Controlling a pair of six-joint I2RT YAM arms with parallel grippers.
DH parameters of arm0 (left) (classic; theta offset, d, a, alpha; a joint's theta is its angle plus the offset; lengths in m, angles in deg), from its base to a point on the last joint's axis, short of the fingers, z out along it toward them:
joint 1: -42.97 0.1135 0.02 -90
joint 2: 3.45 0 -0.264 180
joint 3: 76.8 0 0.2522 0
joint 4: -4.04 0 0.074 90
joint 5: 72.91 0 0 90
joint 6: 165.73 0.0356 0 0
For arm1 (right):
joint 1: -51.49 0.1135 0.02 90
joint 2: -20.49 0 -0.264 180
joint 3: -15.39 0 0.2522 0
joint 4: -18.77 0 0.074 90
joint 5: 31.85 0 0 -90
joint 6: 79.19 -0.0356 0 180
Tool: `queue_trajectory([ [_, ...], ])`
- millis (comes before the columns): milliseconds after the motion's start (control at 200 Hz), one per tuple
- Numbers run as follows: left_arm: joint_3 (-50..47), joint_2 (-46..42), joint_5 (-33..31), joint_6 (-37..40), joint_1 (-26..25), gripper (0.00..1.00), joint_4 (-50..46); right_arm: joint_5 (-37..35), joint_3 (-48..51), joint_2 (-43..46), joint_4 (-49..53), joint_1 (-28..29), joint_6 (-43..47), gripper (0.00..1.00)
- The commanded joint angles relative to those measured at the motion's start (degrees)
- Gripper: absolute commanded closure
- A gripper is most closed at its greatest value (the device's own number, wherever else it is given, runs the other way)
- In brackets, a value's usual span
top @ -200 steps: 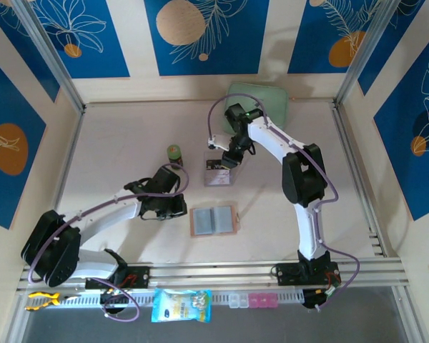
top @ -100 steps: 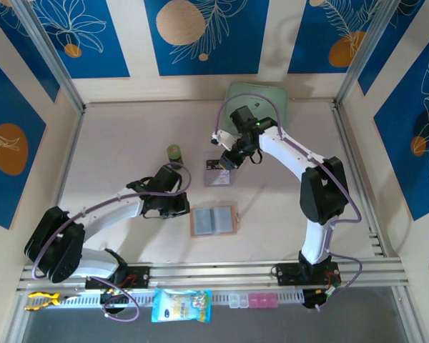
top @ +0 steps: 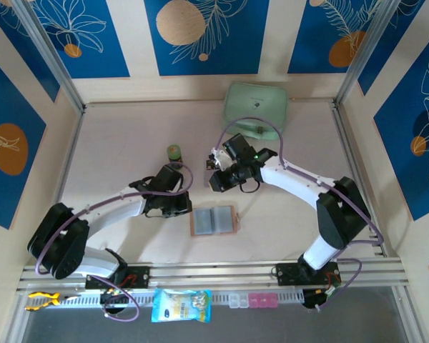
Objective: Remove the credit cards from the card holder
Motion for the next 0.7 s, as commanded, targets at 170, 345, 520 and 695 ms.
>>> queue_trajectory([
  [170, -1.37, 1.38, -0.62, 0.06, -0.89, 0.94, -0.78, -1.43, 8.44, 6.12, -4.99, 3.59, -17.85, 0.84],
  [345, -2.03, 3.31, 0.04, -0.91, -2.46, 0.96, 0.76, 0.81, 10.34, 5.78, -5.06, 4.50, -25.19, 0.84],
  [520, -3.32, 3.57, -0.25, -2.18, -3.19, 0.97, 2.06, 3.62, 9.22, 3.41, -2.70, 5.71, -27.01, 0.84],
  [695, -3.00, 3.72, -0.07, -2.45, -4.18, 0.97, 2.76, 3.04, 9.81, 3.17, -3.20, 6.85, -27.78, 0.80],
])
